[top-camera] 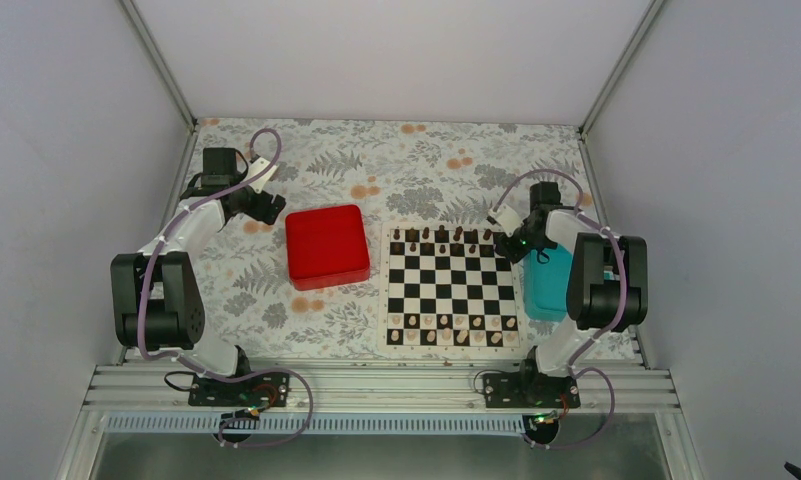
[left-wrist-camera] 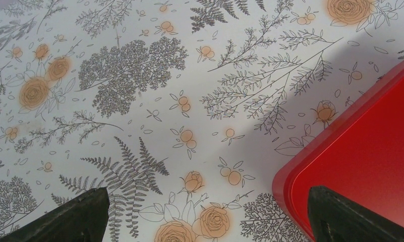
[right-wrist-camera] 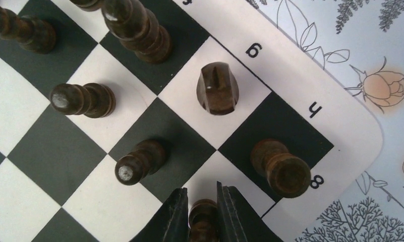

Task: Set up the chess pieces on the board
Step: Place the chess piece on the chessboard, then reset both arms

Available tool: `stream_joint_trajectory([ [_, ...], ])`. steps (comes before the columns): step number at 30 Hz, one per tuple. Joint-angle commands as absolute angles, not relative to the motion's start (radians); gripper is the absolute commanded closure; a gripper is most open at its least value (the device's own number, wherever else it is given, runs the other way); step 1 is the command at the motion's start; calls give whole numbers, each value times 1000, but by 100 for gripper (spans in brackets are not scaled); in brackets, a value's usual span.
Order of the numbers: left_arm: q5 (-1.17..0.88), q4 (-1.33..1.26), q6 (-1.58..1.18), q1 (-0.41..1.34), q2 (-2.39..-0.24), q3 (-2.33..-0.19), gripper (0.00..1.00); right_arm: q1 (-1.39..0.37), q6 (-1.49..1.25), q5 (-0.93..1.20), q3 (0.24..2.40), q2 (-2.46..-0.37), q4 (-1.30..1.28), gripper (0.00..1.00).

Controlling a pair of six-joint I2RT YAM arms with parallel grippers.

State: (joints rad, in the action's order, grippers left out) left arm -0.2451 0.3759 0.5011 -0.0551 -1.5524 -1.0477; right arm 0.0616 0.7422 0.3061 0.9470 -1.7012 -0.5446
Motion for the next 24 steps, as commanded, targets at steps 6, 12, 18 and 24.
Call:
stream_joint_trajectory([
  [6,-274,373,514,-61,-1533,-1047,3,71,765,328,983,-1597,-628,80],
  [12,-275,376,514,-61,-1528,-1049,3,71,770,333,1052,-1507,-720,76],
  [18,-280,375,514,-62,-1527,-1048,3,72,737,363,1154,-1379,-830,23],
  [24,-287,375,514,-61,-1530,-1049,3,72,492,249,1092,-1201,-559,0],
])
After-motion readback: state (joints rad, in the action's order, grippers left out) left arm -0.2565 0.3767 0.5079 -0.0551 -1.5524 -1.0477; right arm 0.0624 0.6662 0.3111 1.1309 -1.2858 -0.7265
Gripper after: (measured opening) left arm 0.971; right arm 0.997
